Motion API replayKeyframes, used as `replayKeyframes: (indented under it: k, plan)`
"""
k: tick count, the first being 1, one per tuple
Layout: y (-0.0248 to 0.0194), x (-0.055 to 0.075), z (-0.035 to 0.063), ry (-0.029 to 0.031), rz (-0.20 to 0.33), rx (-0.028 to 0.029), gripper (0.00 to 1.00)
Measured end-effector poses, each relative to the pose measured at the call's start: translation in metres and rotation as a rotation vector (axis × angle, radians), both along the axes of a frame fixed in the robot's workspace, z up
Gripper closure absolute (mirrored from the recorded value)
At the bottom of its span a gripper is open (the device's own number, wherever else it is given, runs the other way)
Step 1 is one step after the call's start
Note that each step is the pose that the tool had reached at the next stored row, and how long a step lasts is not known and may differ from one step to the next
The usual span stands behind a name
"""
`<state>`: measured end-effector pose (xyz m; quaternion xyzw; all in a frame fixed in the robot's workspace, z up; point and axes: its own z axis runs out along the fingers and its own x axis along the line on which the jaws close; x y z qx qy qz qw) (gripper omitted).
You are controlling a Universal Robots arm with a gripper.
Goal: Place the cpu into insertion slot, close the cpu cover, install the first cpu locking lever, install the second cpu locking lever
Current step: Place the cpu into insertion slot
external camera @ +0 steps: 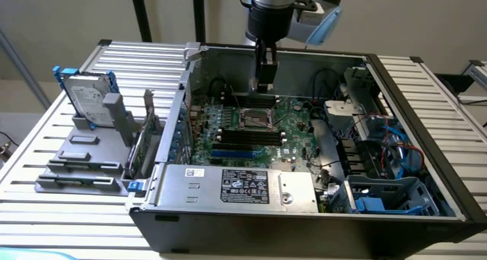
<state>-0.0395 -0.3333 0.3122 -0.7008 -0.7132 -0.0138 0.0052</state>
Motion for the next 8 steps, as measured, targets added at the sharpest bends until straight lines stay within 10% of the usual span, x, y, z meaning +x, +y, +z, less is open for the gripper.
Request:
replayKeyframes:
  k: [8]
  plan:
    - [0.0,0.002,-0.0145,0.0,0.0,0.0001,0.45]
